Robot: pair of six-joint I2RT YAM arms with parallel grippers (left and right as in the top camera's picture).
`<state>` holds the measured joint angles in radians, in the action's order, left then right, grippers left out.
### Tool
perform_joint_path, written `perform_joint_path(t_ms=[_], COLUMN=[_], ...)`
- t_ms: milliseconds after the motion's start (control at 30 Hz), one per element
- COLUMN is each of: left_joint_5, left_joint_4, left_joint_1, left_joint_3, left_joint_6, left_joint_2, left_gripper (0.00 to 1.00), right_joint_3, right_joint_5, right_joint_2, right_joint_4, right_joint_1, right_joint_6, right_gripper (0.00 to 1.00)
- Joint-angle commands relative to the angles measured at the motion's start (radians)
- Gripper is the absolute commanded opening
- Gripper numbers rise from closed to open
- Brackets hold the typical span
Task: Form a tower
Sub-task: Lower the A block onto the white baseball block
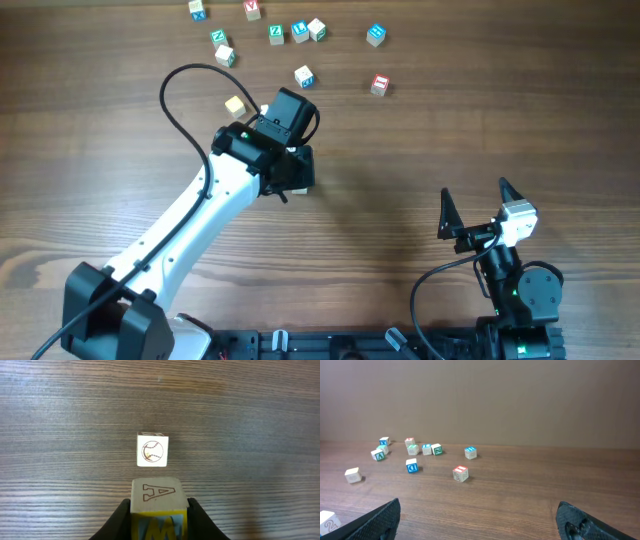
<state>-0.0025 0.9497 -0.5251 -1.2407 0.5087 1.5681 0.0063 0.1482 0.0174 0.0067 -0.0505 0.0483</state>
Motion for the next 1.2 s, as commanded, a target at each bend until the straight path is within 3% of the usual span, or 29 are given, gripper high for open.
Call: perform_joint_path(t_ms=[0, 833, 1167], left_joint_5=[-0.026, -0.026, -0.033], left_joint_4=[-0.003, -0.025, -0.133], left_joint_1=[-0.003, -0.003, -0.010], left_joint_3=[0.013, 0.016, 0.065], left_joint_6=[0.032, 0.054, 0.019], left_joint_2=[0.023, 0.056, 0.110], left_gripper=[0.22, 0.22, 0.25], right_joint_3=[-0.001, -0.001, -0.001], right_joint_5=[-0.011, -0.011, -0.011], right_joint_2=[-0.008, -0.008, -0.008], right_joint_4=[0.003, 0.003, 0.003], right_joint_1=[-0.002, -0.002, -0.002], right_joint_6=[0.007, 0.006, 0.006], right_gripper=[1.00, 1.00, 1.00])
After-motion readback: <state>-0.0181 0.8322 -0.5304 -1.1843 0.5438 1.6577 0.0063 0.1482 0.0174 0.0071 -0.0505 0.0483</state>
